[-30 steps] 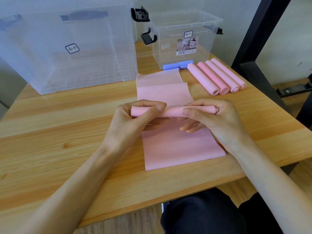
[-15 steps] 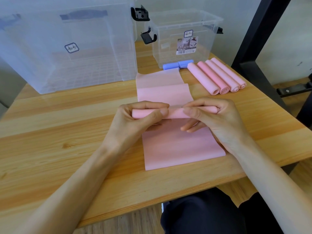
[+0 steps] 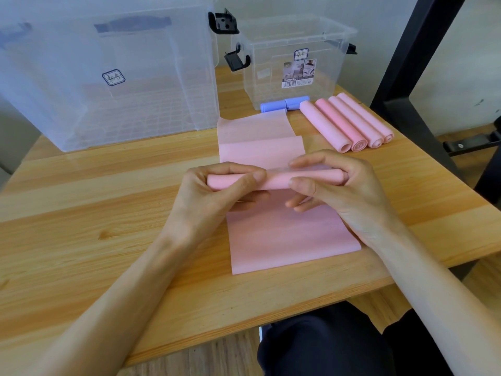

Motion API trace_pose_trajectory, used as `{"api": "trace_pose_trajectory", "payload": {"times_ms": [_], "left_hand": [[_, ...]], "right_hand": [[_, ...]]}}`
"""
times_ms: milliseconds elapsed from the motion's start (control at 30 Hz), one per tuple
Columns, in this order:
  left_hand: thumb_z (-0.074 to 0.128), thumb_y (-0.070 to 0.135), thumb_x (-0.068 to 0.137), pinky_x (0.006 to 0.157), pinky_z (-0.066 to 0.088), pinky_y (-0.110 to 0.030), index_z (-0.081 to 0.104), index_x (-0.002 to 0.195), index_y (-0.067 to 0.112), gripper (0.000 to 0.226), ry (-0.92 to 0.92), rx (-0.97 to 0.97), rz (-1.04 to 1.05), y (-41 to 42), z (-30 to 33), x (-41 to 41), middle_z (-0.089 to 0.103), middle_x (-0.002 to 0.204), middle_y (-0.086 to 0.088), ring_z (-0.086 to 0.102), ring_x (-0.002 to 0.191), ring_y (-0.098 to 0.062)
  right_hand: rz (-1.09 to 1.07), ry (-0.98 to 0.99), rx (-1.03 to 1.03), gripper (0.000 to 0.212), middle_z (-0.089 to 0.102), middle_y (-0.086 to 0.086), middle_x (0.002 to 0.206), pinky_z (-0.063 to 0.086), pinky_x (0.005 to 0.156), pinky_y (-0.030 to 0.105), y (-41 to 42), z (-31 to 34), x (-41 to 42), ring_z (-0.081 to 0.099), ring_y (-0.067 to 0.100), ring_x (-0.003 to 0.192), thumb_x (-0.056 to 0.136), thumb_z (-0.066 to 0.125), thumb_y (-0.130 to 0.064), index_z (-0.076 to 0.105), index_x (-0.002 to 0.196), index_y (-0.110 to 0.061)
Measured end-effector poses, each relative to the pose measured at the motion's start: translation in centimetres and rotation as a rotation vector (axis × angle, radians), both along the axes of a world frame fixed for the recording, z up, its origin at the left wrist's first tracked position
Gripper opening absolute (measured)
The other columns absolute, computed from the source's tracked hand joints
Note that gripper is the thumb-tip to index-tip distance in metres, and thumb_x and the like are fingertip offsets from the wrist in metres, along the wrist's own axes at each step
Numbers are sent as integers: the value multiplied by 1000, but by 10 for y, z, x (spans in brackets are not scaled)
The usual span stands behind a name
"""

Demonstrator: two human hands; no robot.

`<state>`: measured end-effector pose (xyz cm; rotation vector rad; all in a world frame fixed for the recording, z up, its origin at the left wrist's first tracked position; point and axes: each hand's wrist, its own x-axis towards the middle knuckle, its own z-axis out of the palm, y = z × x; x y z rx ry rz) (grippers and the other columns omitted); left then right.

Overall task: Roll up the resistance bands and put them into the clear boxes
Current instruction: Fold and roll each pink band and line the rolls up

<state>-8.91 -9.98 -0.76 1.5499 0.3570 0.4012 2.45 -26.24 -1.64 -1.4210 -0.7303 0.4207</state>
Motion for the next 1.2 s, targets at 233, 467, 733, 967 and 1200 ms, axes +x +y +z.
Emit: {"api": "trace_pose_trajectory", "payload": {"times_ms": [233, 467, 733, 967, 1200], "left_hand": [[80, 22, 66, 78, 60, -26, 78, 91, 19, 26, -36, 35, -19, 2, -1, -2, 78, 86, -6, 75, 85, -20], [74, 23, 75, 67, 58, -22, 76, 91, 11, 20, 1, 10, 14, 0, 0, 0, 77, 80, -10, 75, 75, -19], [76, 23, 72, 73, 59, -24, 77, 90, 16, 19, -16, 21, 7, 0, -1, 0, 77, 84, -4, 75, 80, -20], [72, 29, 75, 67, 59, -22, 76, 88, 13, 21, -1, 21, 25, 0, 0, 0, 77, 82, -6, 75, 76, -20], [74, 30, 73, 73, 60, -25, 78, 89, 15, 23, 1, 44, 14, 0, 0, 0, 77, 88, -2, 75, 81, -16]], "right_hand": [[-39, 23, -11, 18, 75, 12, 73, 59, 51, 30, 0, 0, 0, 71, 29, 55, 76, 71, -23, 73, 85, -8], [-15, 14, -10, 27, 75, 8, 75, 60, 57, 29, 1, 0, 0, 73, 27, 62, 71, 76, -19, 72, 97, -11], [-63, 22, 9, 19, 74, 10, 74, 58, 52, 29, 1, -1, 0, 71, 29, 56, 74, 73, -25, 74, 83, -9], [-21, 20, -24, 27, 74, 10, 71, 61, 57, 33, 1, 0, 0, 72, 28, 59, 72, 74, -25, 72, 95, -11], [-39, 0, 5, 15, 75, 8, 73, 59, 53, 30, 0, 0, -1, 71, 27, 55, 73, 74, -20, 75, 85, -11]]}}
